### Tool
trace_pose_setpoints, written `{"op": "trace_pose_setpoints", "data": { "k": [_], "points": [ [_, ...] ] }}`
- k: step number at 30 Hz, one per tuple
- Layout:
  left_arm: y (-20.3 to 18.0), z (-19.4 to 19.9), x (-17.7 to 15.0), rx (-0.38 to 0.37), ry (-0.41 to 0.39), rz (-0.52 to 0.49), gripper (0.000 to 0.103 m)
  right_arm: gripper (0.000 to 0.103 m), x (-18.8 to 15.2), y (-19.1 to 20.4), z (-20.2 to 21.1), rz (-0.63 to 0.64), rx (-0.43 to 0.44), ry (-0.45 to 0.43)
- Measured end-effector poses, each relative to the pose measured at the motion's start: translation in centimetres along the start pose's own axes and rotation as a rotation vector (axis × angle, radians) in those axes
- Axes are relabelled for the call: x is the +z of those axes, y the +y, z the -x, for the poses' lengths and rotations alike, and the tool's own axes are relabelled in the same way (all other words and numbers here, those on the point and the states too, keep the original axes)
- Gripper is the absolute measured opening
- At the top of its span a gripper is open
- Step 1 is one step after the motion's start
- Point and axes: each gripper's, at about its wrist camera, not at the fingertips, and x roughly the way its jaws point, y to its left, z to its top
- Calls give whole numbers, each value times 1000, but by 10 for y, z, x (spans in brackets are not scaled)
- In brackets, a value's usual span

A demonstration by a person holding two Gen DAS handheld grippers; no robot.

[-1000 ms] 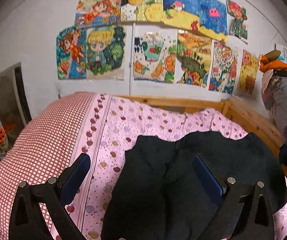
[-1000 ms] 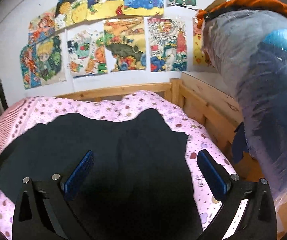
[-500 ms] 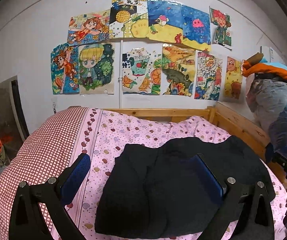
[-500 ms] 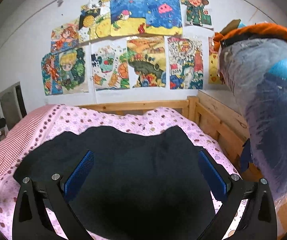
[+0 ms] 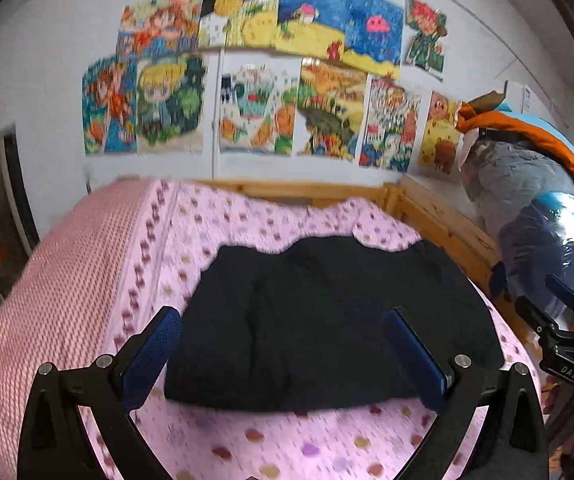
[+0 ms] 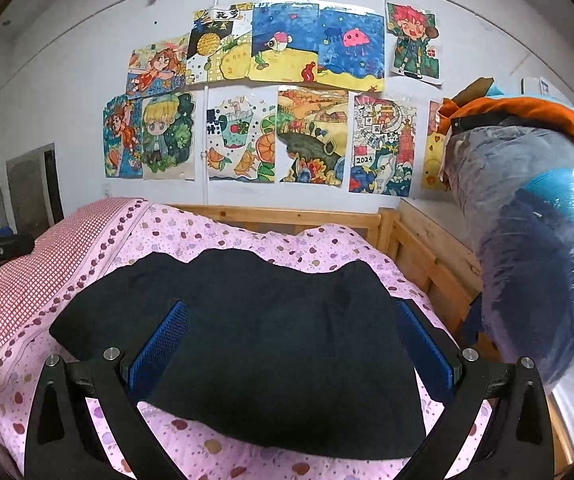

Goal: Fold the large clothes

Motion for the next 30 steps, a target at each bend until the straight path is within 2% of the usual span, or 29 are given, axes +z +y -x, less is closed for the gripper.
{"op": "trace_pose_setpoints", "data": {
  "k": [6, 9, 15, 23, 28, 30],
  "points": [
    [10, 3, -12, -24, 138, 91, 103, 101, 1, 12, 25, 14, 7, 10],
    [13, 9, -15, -8, 144, 95, 103, 101, -2, 15, 37, 6, 32, 9],
    [11, 35, -21, 17, 54, 53, 103, 101, -8, 20, 54, 0, 42, 11],
    [-19, 59, -45, 28, -40, -114, 103, 101, -16, 19, 84, -31, 41, -34],
    [-28, 82, -58, 16, -135, -126, 103, 101, -24, 25, 102, -35, 43, -58],
    [-31, 89, -63, 36, -153, -137, 103, 101, -27, 27, 108, -34, 42, -60]
  ]
}}
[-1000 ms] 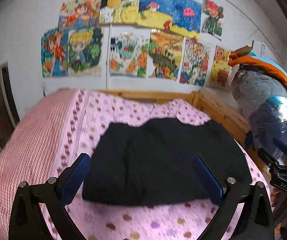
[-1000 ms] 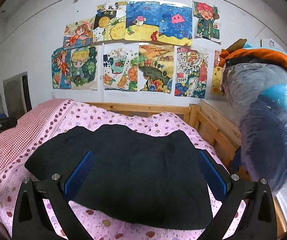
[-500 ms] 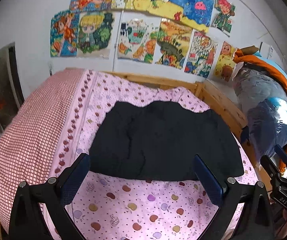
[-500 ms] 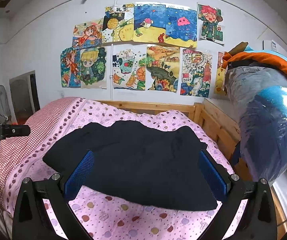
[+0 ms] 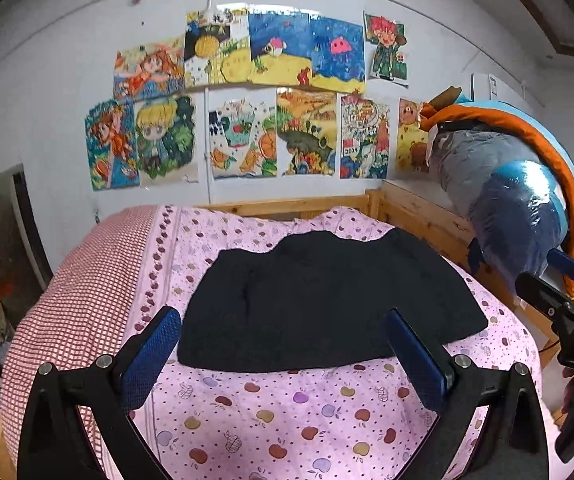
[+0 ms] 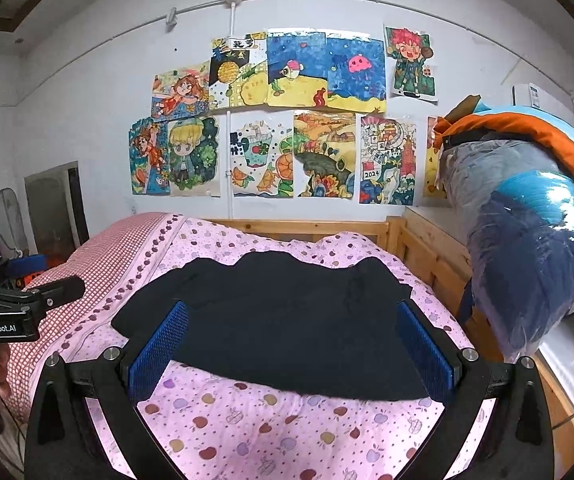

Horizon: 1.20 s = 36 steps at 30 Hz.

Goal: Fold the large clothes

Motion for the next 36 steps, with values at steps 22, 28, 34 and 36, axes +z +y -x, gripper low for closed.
{"op": "trace_pose_setpoints", "data": {
  "k": [22, 28, 34, 36],
  "points": [
    [5, 65, -54, 36, -76, -5, 103, 101, -55, 6, 72, -46, -64, -27],
    [6, 68, -66, 35, -76, -4, 103, 101, -73, 6, 74, -65, -66, -10],
    [7, 61, -78, 40, -60, 6, 103, 101, -90, 1, 71, -83, -102, 12],
    [7, 58, -85, 62, -70, 12, 103, 101, -95, 1, 70, -83, -108, 17]
  ]
}}
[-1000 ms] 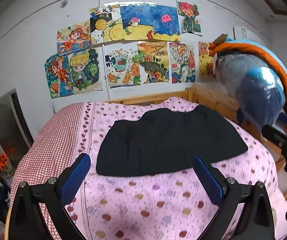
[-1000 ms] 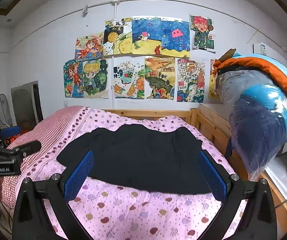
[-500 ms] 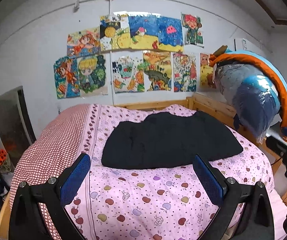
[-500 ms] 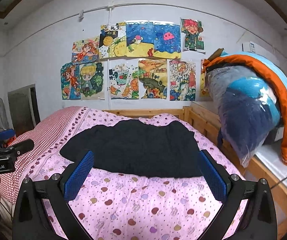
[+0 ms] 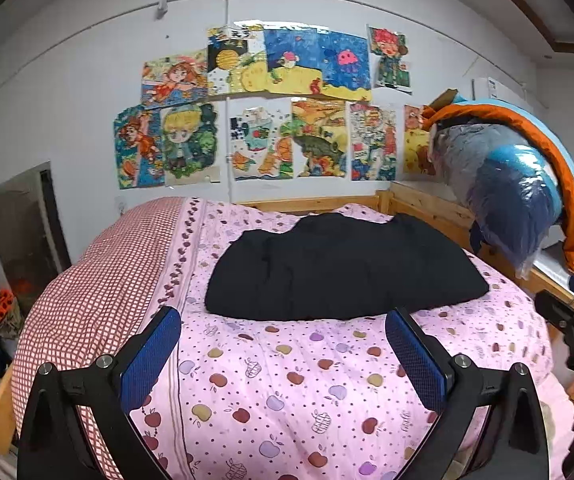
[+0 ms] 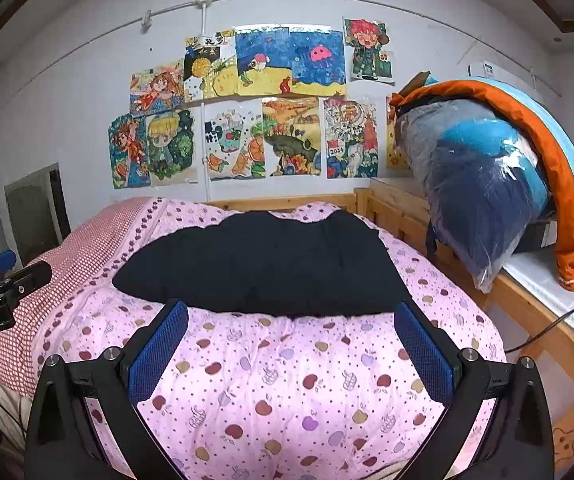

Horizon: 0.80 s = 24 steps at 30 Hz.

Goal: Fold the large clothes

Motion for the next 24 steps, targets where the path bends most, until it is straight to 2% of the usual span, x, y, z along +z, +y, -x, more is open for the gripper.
{"op": "trace_pose_setpoints", "data": {
  "k": [3, 7, 12, 24],
  "points": [
    [-2, -9, -10, 30, 3, -11, 103, 101, -4, -2, -2, -1, 2, 1],
    [0, -20, -19, 8, 37, 3, 103, 101, -9, -5, -3, -11, 1, -4],
    [1, -22, -23, 10, 29, -3, 103, 101, -15, -2, -6, -10, 5, -21],
    [3, -26, -27, 15, 38, -8, 103, 101, -27, 1, -27, -34, 34, 24]
  ]
}}
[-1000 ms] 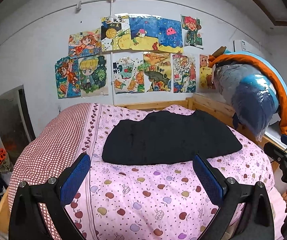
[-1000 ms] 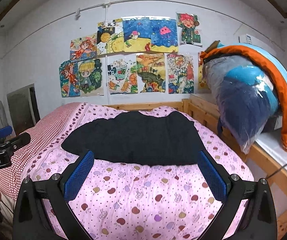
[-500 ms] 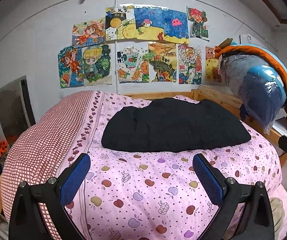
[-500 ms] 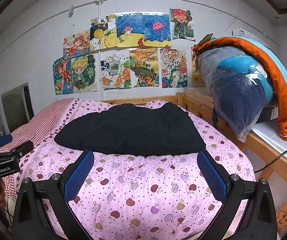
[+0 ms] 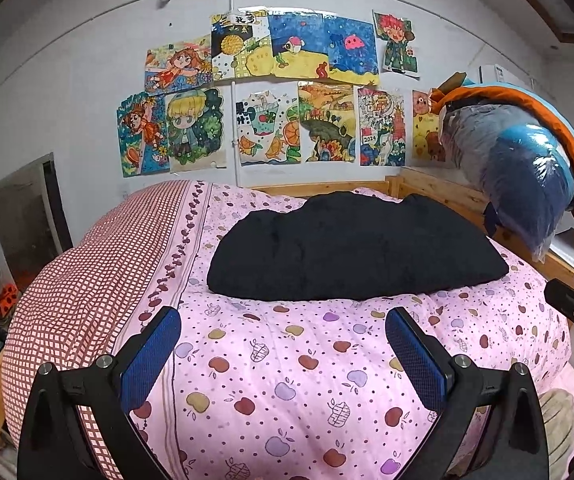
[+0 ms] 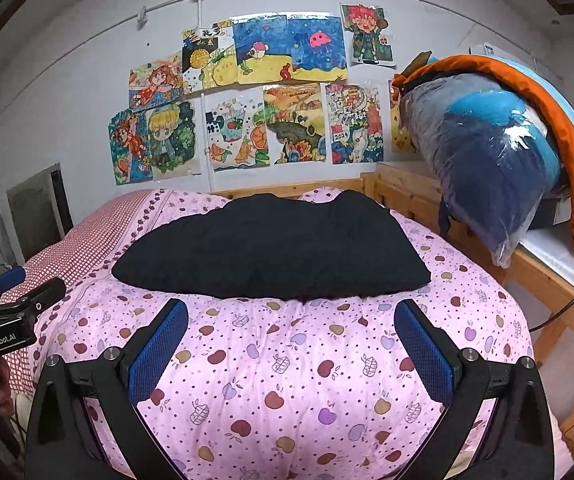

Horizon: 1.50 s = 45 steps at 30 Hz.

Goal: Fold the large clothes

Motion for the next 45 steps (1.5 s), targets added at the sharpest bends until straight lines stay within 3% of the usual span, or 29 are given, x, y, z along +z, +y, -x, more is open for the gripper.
{"op": "trace_pose_setpoints", "data": {
  "k": [45],
  "points": [
    [9, 0, -1, 7, 1, 20, 103, 101, -7, 2, -2, -9, -2, 5]
  ]
}}
